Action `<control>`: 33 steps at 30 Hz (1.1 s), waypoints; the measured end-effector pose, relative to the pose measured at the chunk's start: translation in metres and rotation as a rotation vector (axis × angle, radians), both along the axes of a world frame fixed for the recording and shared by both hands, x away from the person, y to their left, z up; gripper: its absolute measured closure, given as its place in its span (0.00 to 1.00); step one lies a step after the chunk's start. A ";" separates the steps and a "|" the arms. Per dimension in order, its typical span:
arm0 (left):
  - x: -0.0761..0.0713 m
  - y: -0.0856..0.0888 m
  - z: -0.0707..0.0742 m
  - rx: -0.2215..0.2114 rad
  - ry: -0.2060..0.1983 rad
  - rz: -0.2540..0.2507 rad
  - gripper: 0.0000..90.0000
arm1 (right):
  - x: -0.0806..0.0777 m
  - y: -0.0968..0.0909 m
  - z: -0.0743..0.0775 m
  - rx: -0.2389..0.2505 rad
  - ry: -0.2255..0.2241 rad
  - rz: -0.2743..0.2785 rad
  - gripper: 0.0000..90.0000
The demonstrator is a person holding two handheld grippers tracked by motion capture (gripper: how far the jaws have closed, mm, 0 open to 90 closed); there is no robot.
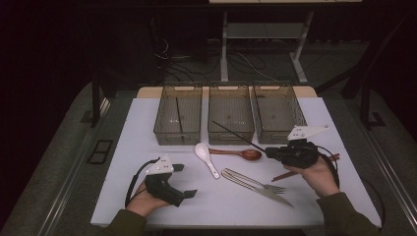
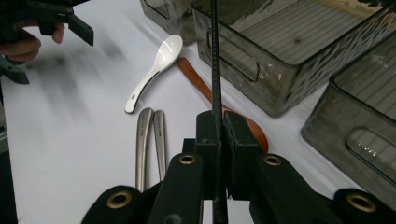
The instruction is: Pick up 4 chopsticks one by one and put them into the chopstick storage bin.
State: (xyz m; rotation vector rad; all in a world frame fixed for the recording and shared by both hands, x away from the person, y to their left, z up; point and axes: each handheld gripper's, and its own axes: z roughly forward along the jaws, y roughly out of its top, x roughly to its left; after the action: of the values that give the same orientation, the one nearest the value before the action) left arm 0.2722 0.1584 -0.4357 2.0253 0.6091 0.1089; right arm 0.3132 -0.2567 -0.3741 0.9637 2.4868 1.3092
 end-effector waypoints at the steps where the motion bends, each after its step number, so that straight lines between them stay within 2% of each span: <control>1: 0.000 0.000 0.000 0.003 -0.005 -0.003 0.00 | 0.001 0.002 0.000 0.002 -0.002 -0.003 0.95; 15: 0.001 0.000 0.000 0.006 -0.003 -0.007 0.00 | 0.013 0.029 0.006 -0.006 -0.004 -0.008 0.95; 21: 0.001 0.001 0.000 -0.008 -0.002 0.003 0.00 | 0.020 0.039 0.008 -0.016 0.003 -0.022 0.95; 24: 0.000 0.000 0.000 -0.007 0.001 0.006 0.00 | 0.026 0.045 0.012 -0.027 0.003 -0.030 0.95; 27: 0.001 0.000 0.000 -0.005 -0.002 0.006 0.00 | 0.035 0.053 0.015 -0.013 0.009 -0.044 0.95; 33: 0.001 0.000 0.000 -0.009 0.000 0.007 0.00 | 0.052 0.075 0.019 -0.031 0.019 -0.054 0.95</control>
State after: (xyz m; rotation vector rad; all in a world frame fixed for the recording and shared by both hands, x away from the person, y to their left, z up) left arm 0.2729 0.1583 -0.4355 2.0140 0.6156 0.1105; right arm 0.3648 -0.1815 -0.3550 1.0342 2.4691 1.2478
